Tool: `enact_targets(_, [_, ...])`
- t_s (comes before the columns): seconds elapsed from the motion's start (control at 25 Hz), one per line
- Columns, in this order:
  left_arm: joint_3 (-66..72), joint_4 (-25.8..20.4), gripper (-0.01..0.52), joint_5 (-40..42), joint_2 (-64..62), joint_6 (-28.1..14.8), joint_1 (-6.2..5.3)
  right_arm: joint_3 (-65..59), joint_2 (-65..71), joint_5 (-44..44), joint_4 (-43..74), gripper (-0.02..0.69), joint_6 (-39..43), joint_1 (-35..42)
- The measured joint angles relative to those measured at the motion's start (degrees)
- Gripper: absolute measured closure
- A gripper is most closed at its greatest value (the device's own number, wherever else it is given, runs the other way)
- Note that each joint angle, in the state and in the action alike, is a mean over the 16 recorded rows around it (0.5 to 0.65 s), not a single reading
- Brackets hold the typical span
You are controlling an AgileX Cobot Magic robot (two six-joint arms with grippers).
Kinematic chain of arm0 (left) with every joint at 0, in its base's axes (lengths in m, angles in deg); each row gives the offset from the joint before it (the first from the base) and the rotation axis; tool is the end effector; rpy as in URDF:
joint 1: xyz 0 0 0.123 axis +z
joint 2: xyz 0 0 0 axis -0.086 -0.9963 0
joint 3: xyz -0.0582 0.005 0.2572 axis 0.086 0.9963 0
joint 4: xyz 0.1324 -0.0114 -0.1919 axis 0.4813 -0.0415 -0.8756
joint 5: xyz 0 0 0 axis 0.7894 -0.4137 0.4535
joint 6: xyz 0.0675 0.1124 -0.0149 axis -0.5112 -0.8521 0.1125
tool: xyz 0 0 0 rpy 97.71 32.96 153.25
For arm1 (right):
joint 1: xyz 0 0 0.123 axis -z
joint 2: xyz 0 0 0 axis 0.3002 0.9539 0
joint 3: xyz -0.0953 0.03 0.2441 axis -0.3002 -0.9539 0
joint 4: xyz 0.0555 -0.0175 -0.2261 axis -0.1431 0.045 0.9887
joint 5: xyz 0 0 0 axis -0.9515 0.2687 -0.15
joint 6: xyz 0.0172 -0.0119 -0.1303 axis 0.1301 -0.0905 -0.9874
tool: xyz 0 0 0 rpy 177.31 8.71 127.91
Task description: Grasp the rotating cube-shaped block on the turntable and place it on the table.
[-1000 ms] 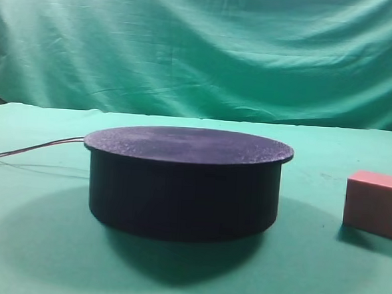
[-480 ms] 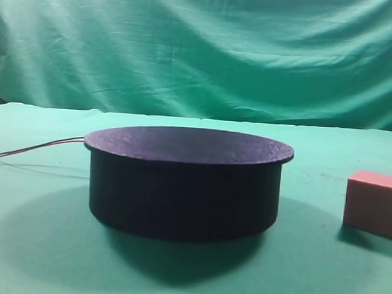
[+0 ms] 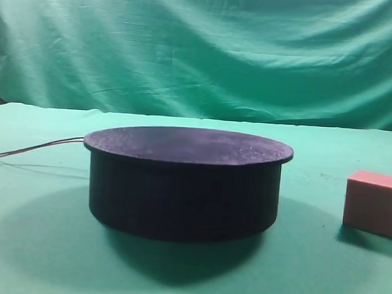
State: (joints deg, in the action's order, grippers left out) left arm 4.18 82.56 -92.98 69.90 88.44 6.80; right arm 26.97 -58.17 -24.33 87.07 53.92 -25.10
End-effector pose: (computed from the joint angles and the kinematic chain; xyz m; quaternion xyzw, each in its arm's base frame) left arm 0.0941 0.0135 0.1626 0.0148 0.7978 0.0799 0.5974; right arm 0.0947 0.0138 0.1652 -0.0493 0.8067 0.0474 0.5869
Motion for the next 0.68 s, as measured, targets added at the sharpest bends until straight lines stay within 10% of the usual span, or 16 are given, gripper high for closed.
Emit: enact_targets(0.68, [0.0, 0.0, 0.514, 0.0, 0.0, 0.0, 0.0, -1.4, -1.7, 0.1, -0.1, 0.665, 0.1, 0.3])
